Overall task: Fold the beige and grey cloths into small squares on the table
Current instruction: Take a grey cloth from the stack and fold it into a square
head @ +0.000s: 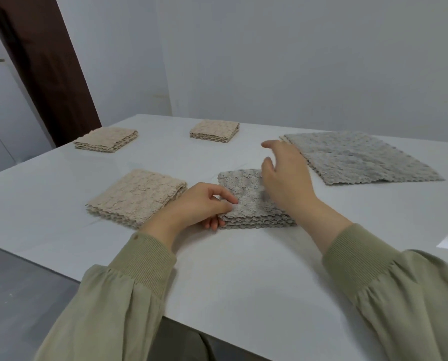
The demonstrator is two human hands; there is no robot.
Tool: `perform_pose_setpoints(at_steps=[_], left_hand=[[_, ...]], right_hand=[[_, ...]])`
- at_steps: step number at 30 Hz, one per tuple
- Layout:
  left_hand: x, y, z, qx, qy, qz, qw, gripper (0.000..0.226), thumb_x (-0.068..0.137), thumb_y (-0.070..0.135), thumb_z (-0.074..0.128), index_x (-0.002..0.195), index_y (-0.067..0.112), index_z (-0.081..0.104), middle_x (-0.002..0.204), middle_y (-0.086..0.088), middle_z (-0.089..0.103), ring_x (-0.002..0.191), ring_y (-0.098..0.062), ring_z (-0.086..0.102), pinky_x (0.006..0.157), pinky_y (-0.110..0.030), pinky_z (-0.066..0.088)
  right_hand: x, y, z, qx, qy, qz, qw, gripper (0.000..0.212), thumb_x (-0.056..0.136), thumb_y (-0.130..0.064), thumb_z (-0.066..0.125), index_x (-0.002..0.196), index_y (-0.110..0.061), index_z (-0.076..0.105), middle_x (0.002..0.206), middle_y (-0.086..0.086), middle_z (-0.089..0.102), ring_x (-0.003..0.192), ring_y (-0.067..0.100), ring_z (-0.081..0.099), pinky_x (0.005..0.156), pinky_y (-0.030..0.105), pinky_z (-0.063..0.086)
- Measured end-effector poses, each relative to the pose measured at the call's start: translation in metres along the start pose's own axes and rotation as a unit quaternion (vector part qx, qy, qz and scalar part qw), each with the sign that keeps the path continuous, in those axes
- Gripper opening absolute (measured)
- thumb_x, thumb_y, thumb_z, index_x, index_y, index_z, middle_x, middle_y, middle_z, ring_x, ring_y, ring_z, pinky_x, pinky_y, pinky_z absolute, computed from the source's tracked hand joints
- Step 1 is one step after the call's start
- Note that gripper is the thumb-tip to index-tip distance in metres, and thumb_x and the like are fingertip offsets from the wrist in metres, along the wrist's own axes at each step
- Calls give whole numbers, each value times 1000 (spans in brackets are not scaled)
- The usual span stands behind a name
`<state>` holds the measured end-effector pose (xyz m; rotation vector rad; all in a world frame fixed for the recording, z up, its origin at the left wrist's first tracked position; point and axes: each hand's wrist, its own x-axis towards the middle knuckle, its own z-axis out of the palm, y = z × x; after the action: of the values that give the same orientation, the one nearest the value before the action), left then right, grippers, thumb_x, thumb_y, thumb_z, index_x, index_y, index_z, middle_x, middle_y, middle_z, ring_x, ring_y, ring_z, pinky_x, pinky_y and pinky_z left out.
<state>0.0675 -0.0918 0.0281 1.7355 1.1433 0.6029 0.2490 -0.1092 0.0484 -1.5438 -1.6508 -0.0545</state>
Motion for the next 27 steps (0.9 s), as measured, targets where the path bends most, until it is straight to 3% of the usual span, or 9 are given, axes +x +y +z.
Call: perform_pose_setpoints(at_steps=[3,5,9,11,15,17,20,22,27], left_hand=[[-1,0,0,-6,-7,2,1000,11,90,10,61,97,13,68,48,1,58,45,-12,58,41,-20,40],[1,1,-1,-10,16,1,1000,12,92,18,59,97,16,70,48,0,58,42,-13,54,40,-20,38],[20,0,-2,-46,206,1,977,15,92,31,55,89,22,67,61,-2,64,47,-16,54,45,-23,38],[31,2,1,-88,258,-10,962,19,91,33,55,88,17,65,68,-4,66,50,-17,57,48,-24,42],[59,8,14,-35,285,-30,957,27,83,43,61,89,18,66,90,0,68,81,-19,64,76,-34,53],[70,9,17,-2,302,-49,952,25,79,34,66,100,20,66,103,2,66,92,-18,63,84,-33,52],[76,5,16,13,313,-57,948,32,78,19,71,110,19,64,117,-1,63,101,-19,61,82,-27,48],[75,2,16,60,318,-47,945,33,79,20,73,110,17,64,119,-2,62,106,-19,59,81,-25,44],[66,-4,13,157,326,-15,932,28,83,29,71,107,17,64,97,-1,63,90,-17,58,74,-25,41]], right_hand=[[-1,15,25,-173,-199,9,965,46,97,-34,30,138,-16,39,142,6,45,136,24,30,113,50,15],[-4,24,34,-214,-269,34,938,55,96,-48,23,143,-22,31,150,2,33,141,23,22,112,57,8],[-5,27,35,-222,-261,26,939,64,94,-57,19,149,-25,17,159,2,12,146,24,7,114,57,1],[-7,27,35,-223,-259,23,939,66,93,-58,19,150,-26,14,159,3,8,146,24,4,115,56,-1],[-10,26,35,-223,-254,19,941,68,92,-61,19,151,-26,12,160,3,6,147,23,2,115,55,-3],[-10,26,34,-224,-259,19,939,68,92,-61,19,151,-27,10,160,2,5,147,23,1,115,54,-3],[-10,27,34,-237,-282,48,928,69,92,-63,17,151,-29,6,160,0,3,147,23,1,114,56,-4],[-10,26,34,-252,-292,78,919,71,90,-65,14,150,-29,4,160,0,2,146,24,1,113,58,-4],[-16,24,27,-201,-260,75,941,66,94,-59,18,151,-26,13,159,0,9,146,21,5,113,57,-3]])
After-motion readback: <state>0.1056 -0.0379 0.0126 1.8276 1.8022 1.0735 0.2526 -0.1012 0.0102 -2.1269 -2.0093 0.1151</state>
